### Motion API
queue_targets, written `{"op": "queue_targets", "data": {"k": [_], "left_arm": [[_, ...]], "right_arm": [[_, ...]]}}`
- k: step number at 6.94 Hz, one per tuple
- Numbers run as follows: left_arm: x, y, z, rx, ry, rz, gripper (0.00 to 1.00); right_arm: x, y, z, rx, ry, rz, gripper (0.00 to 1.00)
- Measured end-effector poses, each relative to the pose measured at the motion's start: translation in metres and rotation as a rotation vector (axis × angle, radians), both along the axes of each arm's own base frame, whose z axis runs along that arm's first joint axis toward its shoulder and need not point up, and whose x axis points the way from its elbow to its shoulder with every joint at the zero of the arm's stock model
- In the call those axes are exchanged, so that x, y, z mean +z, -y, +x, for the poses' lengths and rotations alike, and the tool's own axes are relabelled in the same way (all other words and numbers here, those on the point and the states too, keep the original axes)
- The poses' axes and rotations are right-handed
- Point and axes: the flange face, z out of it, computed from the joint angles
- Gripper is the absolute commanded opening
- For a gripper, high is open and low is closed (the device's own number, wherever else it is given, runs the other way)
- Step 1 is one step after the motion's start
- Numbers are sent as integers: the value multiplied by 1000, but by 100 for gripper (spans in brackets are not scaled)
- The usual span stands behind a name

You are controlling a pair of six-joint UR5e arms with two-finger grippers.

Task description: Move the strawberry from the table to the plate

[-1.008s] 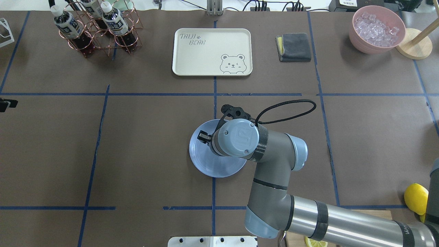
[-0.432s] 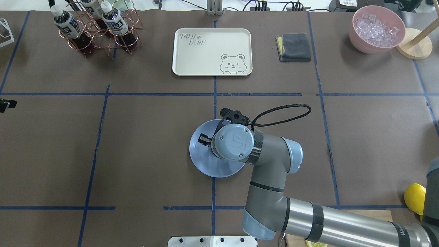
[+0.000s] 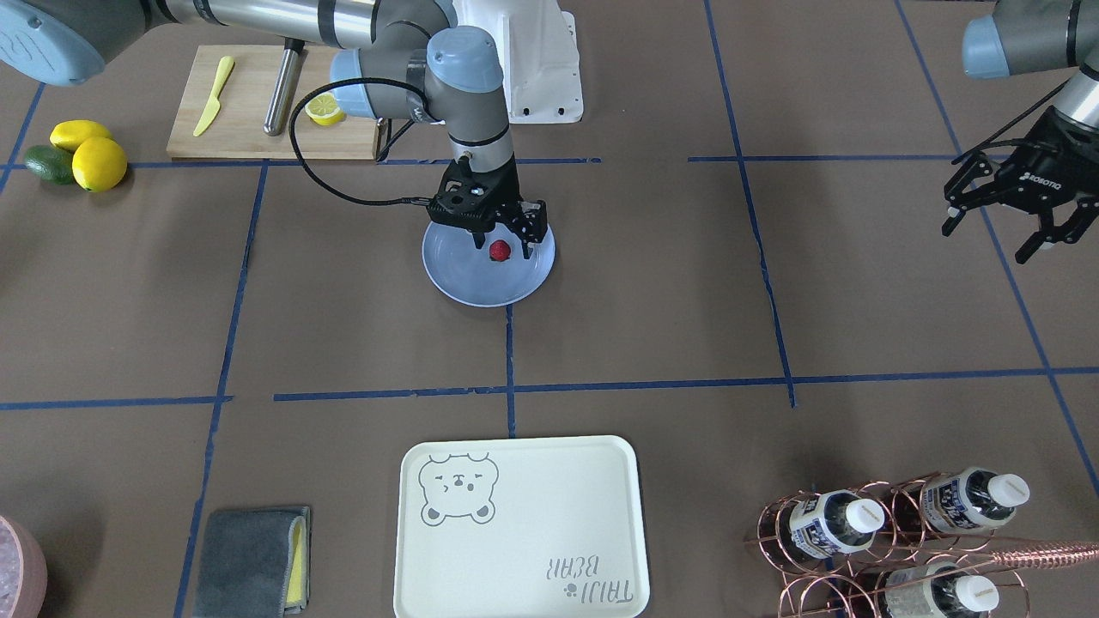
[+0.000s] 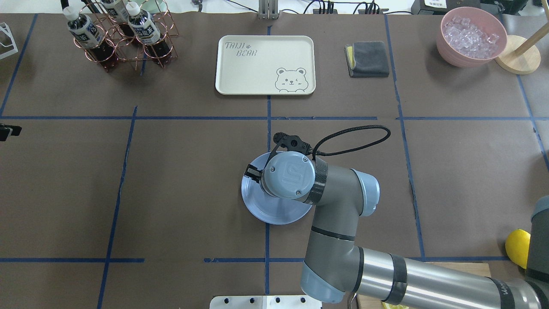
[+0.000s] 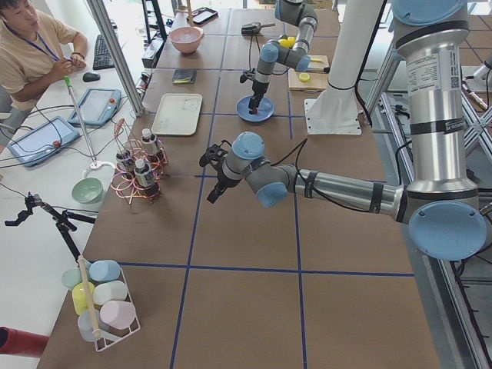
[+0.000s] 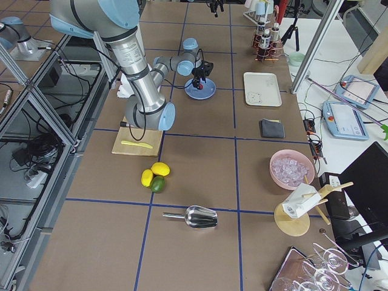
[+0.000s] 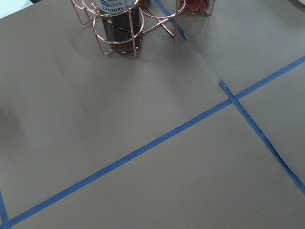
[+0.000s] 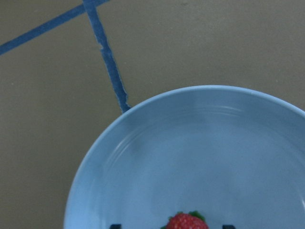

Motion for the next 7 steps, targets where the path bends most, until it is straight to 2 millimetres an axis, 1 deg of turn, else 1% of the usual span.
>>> {"op": "queue_targets", "data": {"k": [1, 2, 3, 4, 5, 7], "left_arm": [[0, 1, 0, 1, 0, 1, 99], [0, 2, 1, 1, 1, 2, 99], [-1, 3, 2, 1, 1, 4, 99], [-1, 4, 2, 1, 1, 5, 99], [0, 4, 3, 1, 3, 2, 99], [7, 4, 2, 1, 11, -14, 99]], "right_arm": [[-10, -1, 29, 5, 18, 3, 100], [-10, 0, 73, 4, 38, 6, 100], [2, 6, 130, -16, 54, 11, 100], [26, 21, 190, -53, 49, 18, 100], [59, 39, 248, -102, 22, 36, 100], [141, 74, 368, -219, -60, 111, 100]]}}
